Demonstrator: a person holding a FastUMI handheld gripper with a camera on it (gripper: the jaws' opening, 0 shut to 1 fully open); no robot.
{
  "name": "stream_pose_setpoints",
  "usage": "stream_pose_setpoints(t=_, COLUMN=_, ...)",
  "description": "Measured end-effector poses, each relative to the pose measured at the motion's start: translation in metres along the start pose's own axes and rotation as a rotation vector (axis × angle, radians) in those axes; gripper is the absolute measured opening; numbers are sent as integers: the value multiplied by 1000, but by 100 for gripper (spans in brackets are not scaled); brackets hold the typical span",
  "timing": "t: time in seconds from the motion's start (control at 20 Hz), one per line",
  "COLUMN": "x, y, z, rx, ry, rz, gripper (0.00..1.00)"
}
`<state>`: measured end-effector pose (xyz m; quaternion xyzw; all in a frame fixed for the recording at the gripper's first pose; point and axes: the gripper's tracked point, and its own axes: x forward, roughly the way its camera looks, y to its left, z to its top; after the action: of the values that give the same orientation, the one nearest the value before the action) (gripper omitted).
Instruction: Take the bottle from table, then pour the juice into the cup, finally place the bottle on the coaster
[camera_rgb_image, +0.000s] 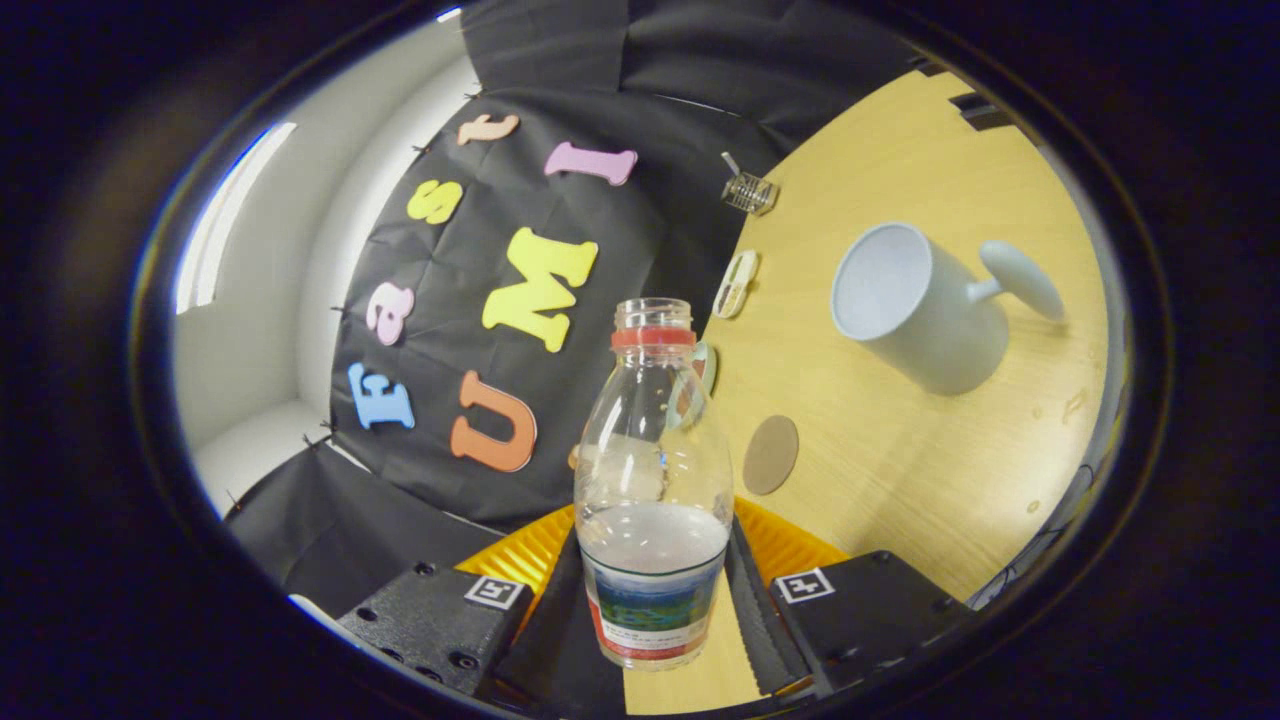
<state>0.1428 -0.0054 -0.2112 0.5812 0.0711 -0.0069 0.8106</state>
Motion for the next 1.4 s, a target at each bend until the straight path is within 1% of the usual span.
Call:
stream_pose_setpoints(t=0.1, x=-2, y=1, z=1, rx=46, ry=9, rz=1, gripper=76)
stream_pose_setpoints(t=0.25, x=-2, y=-3, z=6, rx=76, ry=17, rz=-16, gripper=76)
stream_pose_setpoints(t=0.45, x=-7, y=3, z=21, rx=184, ry=6, rz=33, gripper=76)
stream_pose_setpoints(t=0.65, x=-3, y=-2, z=30, rx=252, ry=6, rz=30, gripper=76)
stream_pose_setpoints(t=1.05, x=-12, y=13, z=47, rx=437, ry=15, rz=87, gripper=76)
stream_pose_setpoints(t=1.15, x=-12, y=14, z=50, rx=462, ry=11, rz=99, gripper=76)
stream_pose_setpoints(t=1.4, x=-15, y=12, z=50, rx=470, ry=16, rz=103, gripper=76)
